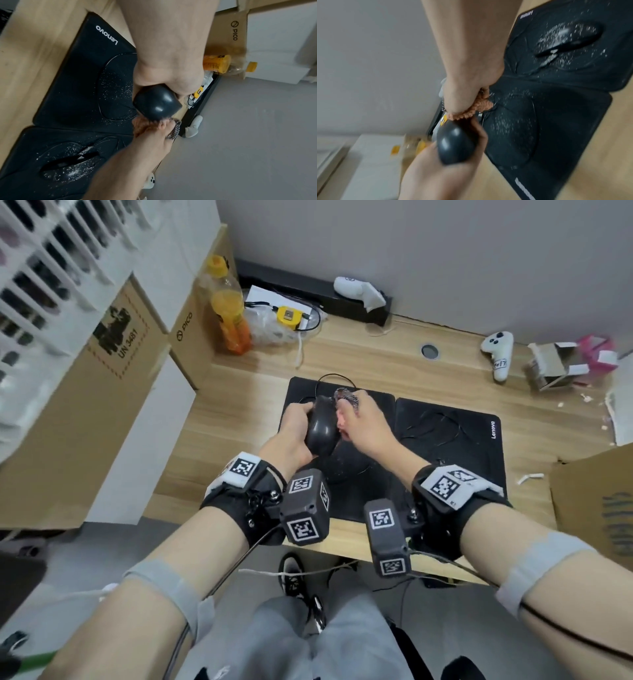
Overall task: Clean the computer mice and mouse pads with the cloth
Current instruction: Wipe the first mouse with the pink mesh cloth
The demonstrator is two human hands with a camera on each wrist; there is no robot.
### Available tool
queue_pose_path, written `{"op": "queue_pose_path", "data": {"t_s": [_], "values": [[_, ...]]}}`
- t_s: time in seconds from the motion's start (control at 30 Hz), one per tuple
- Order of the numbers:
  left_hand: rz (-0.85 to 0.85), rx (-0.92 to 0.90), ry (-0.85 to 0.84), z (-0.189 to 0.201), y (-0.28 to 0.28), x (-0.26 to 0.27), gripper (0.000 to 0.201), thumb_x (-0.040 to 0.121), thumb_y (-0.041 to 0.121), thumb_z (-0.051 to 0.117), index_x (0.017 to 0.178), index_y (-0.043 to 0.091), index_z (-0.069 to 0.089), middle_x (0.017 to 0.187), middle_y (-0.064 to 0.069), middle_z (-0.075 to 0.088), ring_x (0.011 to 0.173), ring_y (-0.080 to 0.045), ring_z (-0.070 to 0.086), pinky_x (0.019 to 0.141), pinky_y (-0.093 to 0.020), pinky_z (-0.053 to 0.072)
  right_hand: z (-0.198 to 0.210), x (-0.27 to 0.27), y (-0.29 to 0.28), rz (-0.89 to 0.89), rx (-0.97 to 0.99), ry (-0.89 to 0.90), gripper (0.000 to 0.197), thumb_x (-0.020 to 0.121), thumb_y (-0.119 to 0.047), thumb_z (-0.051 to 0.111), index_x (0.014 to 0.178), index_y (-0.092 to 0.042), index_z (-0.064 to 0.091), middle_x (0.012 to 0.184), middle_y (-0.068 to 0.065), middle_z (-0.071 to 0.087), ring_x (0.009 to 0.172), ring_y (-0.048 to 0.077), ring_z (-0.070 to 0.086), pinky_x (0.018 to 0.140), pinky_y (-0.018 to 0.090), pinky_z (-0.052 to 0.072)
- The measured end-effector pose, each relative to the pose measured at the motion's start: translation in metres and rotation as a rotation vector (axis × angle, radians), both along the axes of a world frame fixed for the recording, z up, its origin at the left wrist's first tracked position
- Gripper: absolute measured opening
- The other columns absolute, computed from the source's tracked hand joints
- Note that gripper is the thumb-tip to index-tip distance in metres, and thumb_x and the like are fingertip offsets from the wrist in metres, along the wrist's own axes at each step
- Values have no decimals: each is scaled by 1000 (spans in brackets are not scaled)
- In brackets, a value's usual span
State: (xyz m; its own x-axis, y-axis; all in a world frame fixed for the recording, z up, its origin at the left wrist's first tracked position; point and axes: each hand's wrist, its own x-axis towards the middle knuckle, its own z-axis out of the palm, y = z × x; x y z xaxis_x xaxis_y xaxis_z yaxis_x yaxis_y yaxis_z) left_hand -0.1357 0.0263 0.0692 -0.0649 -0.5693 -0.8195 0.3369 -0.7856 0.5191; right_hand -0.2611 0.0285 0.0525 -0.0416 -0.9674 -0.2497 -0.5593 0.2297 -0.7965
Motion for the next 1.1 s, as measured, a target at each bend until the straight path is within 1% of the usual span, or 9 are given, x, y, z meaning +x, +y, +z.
{"op": "queue_pose_path", "data": {"t_s": [0.17, 0.3, 0.4, 0.53, 0.63, 0.7, 0.8, 0.97, 1.1], "values": [[105, 72, -98, -11, 6, 14, 39, 98, 31, 36, 66, 12, 48, 39, -5, 54, 46, -24, 55, 47, -23, 45, -1, 25, 36, 275, 4, 30, 17, 100, -32, 45, 102, -16, 48, 102, 2, 51, 93, 21, 54, 83, 36, 40], [-129, 64, 84, -3, 10, 6, 29, 96, 32, 43, 86, 10, 59, 67, -8, 64, 53, -22, 63, 54, -26, 54, -8, -1, 25, -26, 21, -91, 17, 93, -39, 45, 82, -26, 47, 76, -2, 59, 66, 19, 58, 70, 42, 49], [-201, 13, 118, -3, 13, 1, 29, 97, 31, 43, 94, 9, 62, 78, -10, 66, 65, -25, 63, 63, -32, 54, -15, -13, 13, -160, 44, 19, 20, 92, -42, 40, 85, -25, 47, 87, 4, 64, 79, 26, 61, 83, 51, 52], [-25, 11, 44, -7, 10, -1, 30, 97, 26, 37, 79, 12, 57, 59, -7, 61, 52, -22, 58, 57, -27, 49, -12, 13, 18, -65, 31, -25, 32, 88, -49, 40, 92, -19, 51, 98, 15, 62, 86, 32, 63, 81, 53, 52], [127, 35, 19, -12, 7, -3, 36, 99, 24, 34, 69, 12, 49, 43, -7, 57, 49, -24, 57, 50, -19, 46, 3, 21, 31, 138, 44, 22, 26, 99, -34, 43, 106, -10, 51, 108, 13, 53, 96, 27, 55, 86, 40, 44], [56, 36, 50, -10, 4, -4, 32, 97, 24, 38, 71, 13, 52, 51, -7, 59, 45, -22, 59, 48, -21, 51, 2, 9, 32, 125, 9, 6, 18, 100, -28, 44, 103, -11, 50, 101, 8, 55, 90, 21, 56, 81, 38, 43], [-218, -20, 104, -5, 3, -10, 27, 98, 25, 41, 87, 11, 61, 76, -9, 65, 64, -23, 62, 64, -32, 53, -2, -21, 27, -137, -11, -167, 14, 100, -21, 43, 87, -17, 47, 70, -2, 55, 58, 11, 55, 59, 30, 46], [-262, -59, 161, -1, 5, -19, 26, 98, 27, 45, 94, 10, 64, 85, -12, 66, 72, -26, 62, 65, -34, 54, -3, -53, 16, -354, 68, -51, 23, 102, -32, 39, 110, -13, 50, 106, 6, 61, 93, 20, 59, 83, 31, 46], [-244, -49, 59, -10, 3, -17, 29, 99, 31, 43, 88, 13, 64, 84, -11, 65, 69, -26, 62, 69, -34, 52, 7, -33, 3, -281, 15, -121, 14, 100, -30, 44, 99, -18, 52, 99, 6, 66, 84, 18, 63, 72, 30, 51]]}}
